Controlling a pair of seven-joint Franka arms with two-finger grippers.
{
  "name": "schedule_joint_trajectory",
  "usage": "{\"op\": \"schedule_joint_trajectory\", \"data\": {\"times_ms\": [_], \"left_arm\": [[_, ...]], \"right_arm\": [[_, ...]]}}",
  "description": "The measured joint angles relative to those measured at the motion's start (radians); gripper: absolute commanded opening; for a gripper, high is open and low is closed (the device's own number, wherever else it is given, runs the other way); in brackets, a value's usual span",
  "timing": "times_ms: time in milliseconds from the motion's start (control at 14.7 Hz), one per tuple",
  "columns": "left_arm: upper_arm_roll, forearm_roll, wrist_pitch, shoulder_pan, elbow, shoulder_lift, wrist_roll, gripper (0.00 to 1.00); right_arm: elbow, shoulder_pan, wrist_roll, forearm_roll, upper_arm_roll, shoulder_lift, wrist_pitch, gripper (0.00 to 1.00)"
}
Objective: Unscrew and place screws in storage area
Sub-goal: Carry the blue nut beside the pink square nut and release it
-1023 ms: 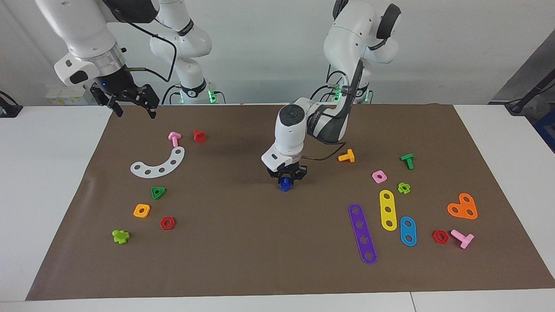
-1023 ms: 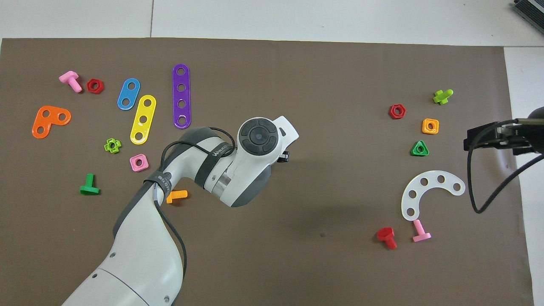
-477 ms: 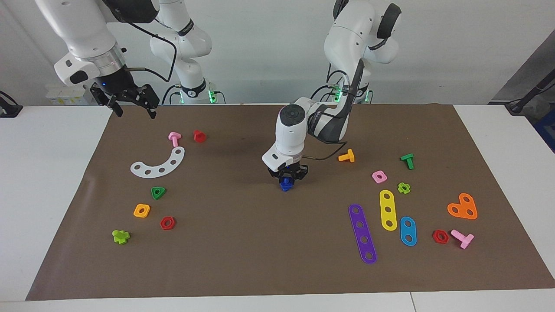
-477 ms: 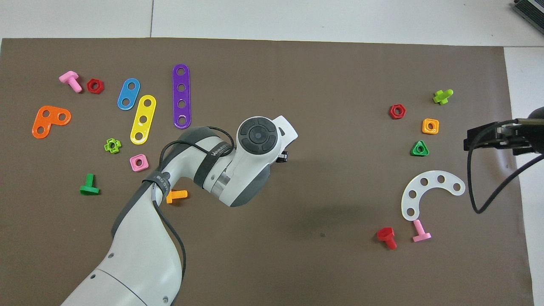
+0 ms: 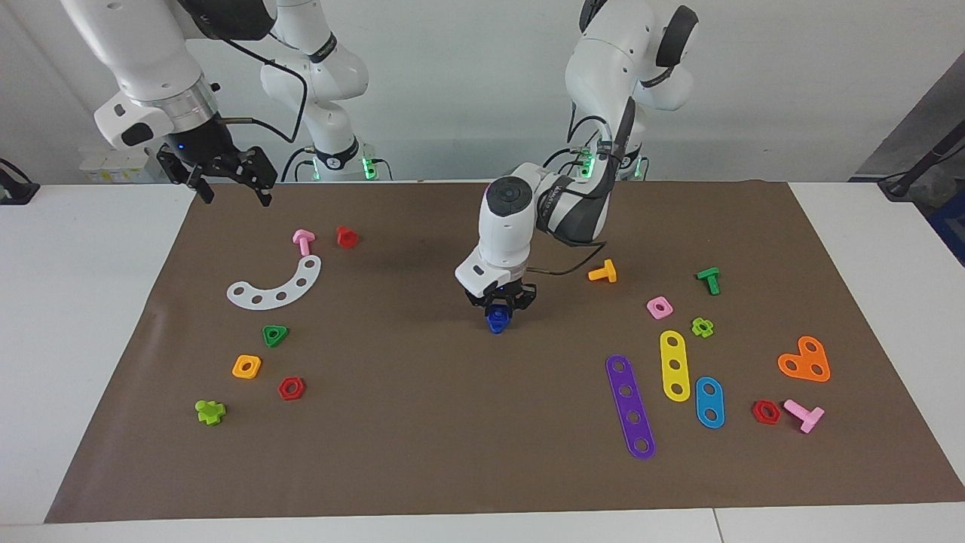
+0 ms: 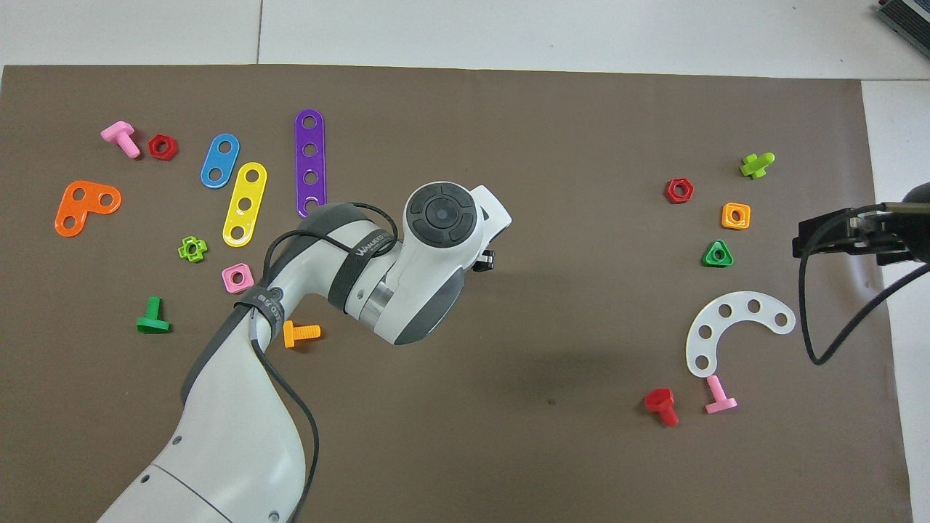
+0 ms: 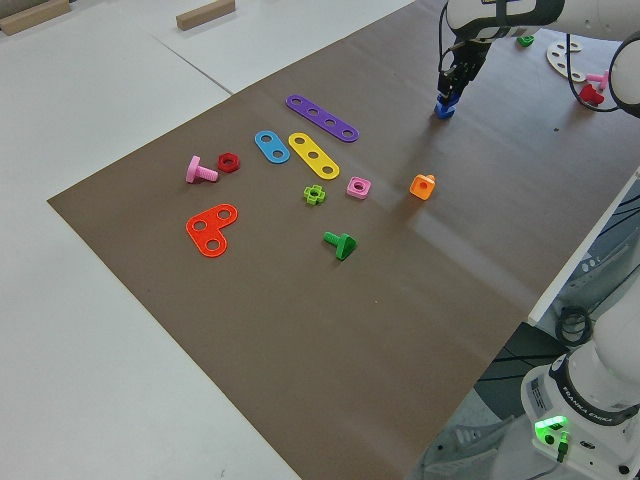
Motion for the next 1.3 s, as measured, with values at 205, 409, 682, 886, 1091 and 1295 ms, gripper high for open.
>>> {"op": "schedule_joint_trajectory", "data": {"times_ms": [205, 409, 682, 886, 1091, 1295], "left_arm": [[0.006, -0.020, -0.058, 0.005, 0.040, 0.000, 0.000, 0.22], [0.008, -0.036, -0.103, 0.037, 0.083, -0.004, 0.003, 0.22], [0.010, -0.044, -0.138, 0.108, 0.087, -0.029, 0.110, 0.21], [0.013, -0.046, -0.155, 0.192, 0.044, -0.054, 0.265, 0.22], [0.014, -0.049, -0.155, 0.284, -0.066, -0.097, 0.457, 0.22], [0.015, -0.052, -0.137, 0.335, -0.175, -0.149, 0.576, 0.57]], "right_arm": [[0.000, 0.000, 0.000, 0.000, 0.000, 0.000, 0.000, 1.00], [0.000, 0.000, 0.000, 0.000, 0.000, 0.000, 0.000, 1.00], [0.000, 0.000, 0.000, 0.000, 0.000, 0.000, 0.000, 1.00], [0.000, 0.000, 0.000, 0.000, 0.000, 0.000, 0.000, 1.00], [0.000, 0.000, 0.000, 0.000, -0.001, 0.000, 0.000, 1.00], [-0.004, 0.000, 0.000, 0.000, -0.003, 0.000, 0.005, 1.00]]}}
